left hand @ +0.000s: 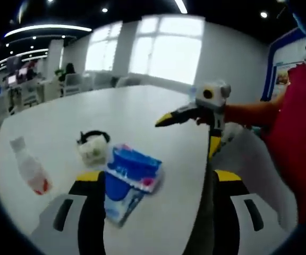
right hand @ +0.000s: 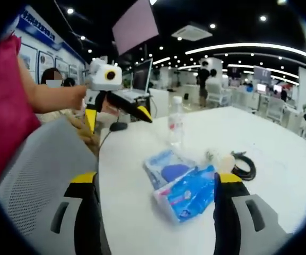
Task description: Arrange the tabletop items into an orderly group along one side of the table until the central work area is clear of visible clutter.
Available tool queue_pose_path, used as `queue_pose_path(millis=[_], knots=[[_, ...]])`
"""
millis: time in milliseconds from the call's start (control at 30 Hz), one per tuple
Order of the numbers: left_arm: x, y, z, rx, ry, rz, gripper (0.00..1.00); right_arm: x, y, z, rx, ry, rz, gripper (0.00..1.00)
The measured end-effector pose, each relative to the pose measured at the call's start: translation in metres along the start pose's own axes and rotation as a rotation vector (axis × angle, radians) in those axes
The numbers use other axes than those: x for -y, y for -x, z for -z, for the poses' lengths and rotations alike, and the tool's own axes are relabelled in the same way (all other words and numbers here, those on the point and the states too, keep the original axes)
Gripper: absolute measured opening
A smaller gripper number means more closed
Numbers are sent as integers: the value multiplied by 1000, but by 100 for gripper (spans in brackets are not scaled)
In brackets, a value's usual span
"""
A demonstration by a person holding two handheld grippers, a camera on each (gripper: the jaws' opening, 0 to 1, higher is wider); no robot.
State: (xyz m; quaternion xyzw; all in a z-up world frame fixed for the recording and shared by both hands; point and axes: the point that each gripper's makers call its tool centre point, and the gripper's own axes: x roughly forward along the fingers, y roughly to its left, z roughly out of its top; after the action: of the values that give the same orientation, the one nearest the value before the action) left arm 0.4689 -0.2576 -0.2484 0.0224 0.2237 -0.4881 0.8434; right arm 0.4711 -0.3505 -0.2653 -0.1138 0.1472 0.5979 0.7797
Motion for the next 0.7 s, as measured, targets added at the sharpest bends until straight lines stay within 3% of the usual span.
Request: queue_pose_path(millis=[333,700], knots=[[-32,-45,-1,-53,-24,15,68,0,-1,6,-4,-24,6,86],[-61,-91,13,-100,-28,-16,58,1,-7,10,-6,-54,11,85]])
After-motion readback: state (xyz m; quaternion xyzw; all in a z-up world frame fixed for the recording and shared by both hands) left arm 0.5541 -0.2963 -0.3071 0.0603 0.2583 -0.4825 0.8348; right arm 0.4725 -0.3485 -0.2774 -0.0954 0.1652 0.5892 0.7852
